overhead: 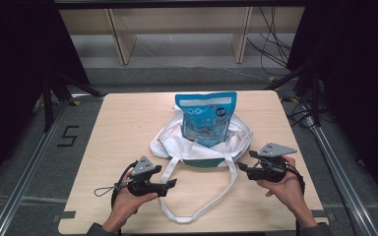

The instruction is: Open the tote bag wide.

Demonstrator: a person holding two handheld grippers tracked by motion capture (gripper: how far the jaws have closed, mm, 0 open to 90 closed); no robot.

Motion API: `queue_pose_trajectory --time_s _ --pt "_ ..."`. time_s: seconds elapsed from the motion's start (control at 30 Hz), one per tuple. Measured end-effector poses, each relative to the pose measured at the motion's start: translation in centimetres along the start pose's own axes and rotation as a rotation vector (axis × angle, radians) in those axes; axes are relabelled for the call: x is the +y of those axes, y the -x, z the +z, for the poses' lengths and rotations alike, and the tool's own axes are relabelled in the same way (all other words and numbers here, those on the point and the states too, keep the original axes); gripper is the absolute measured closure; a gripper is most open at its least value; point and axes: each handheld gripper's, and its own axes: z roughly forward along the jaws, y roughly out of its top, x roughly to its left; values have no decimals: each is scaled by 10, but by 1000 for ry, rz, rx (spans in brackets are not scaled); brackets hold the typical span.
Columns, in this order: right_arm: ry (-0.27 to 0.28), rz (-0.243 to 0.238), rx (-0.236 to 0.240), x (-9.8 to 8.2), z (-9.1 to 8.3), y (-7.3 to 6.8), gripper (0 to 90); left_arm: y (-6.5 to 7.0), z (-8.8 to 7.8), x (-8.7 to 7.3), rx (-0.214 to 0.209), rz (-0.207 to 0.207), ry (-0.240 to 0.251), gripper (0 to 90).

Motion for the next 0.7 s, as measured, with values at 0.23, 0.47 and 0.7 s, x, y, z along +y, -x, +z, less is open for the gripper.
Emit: queue_pose_trajectory --time_s 0.23,0.47,0.7 --pt "-30 11 -4 -12 -5 -2 368 3 -3 -6 -1 7 4 198" --pt "-31 -1 -31 -25 -13 -8 351 9 -6 -12 -15 20 7 166" --pt "-26 14 -23 -39 -23 -15 336 14 -12 -17 -3 6 10 154"
